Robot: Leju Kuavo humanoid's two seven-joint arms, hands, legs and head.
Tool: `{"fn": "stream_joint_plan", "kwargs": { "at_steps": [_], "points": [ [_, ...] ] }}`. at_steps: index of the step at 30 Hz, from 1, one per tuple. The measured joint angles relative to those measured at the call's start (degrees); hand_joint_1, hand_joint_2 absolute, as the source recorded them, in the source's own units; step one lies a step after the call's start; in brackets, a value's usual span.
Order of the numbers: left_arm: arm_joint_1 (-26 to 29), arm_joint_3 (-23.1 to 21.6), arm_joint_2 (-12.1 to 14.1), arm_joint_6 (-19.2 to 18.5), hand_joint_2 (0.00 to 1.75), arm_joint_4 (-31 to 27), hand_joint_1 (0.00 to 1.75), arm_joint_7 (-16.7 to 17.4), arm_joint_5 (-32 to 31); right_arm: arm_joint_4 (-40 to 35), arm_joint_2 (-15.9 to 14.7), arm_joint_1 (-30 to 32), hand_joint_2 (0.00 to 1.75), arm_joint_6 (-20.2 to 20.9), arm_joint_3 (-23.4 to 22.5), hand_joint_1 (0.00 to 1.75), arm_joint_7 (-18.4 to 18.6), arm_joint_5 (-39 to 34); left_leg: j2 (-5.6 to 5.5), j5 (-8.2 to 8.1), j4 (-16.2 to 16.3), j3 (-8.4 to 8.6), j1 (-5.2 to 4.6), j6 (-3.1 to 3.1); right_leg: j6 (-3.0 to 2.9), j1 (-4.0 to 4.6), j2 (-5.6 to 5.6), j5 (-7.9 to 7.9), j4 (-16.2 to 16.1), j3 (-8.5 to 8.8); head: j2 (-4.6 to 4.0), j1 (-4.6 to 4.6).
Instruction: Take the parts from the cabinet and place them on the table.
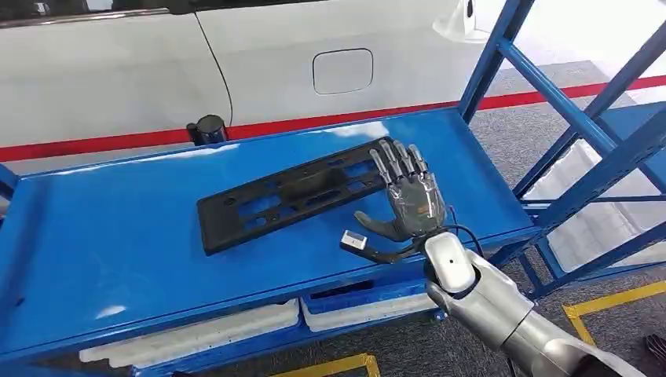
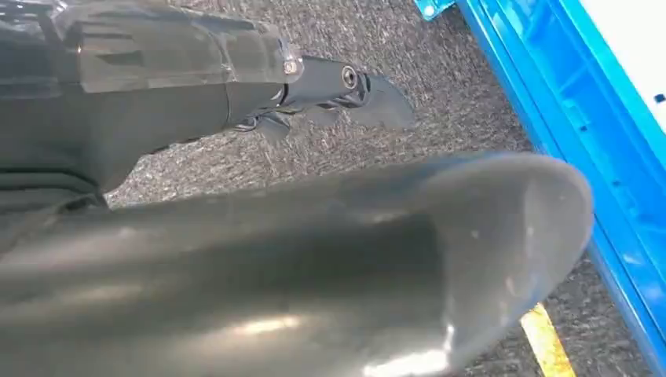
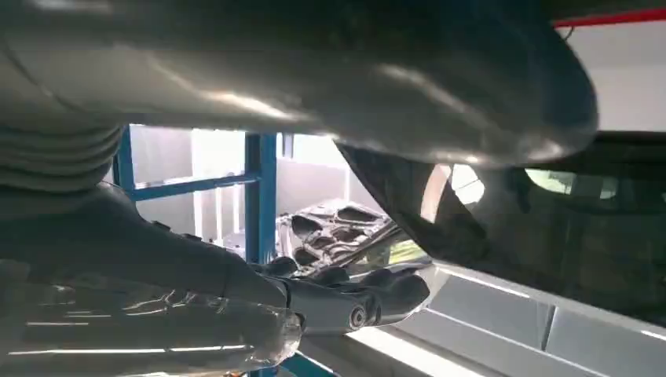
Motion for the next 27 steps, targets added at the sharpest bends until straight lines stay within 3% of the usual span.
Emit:
{"fn": "stream_joint_plan", "kwargs": {
  "at_steps": [6,27],
  "points": [
    [-0.1,0.0,-0.8,-1.4,0.0,0.0,0.0,1.7,1.3,-1.2,-1.8,0.6,0.0,4.3,-0.3,0.0,0.0,-1.1,-0.21,0.0,0.0,-0.04,-0.01,0.0,0.0,-0.01,-0.03,0.0,0.0,0.02,0.02,0.09],
    [0.0,0.0,-0.8,-1.8,0.0,0.1,0.0,2.0,2.4,-2.7,-3.0,1.4,0.0,5.6,-0.3,0.0,0.0,-1.1,-0.19,0.0,0.0,-0.04,0.0,0.0,0.0,0.0,-0.06,0.0,0.0,0.02,0.0,0.11]
  ]
}}
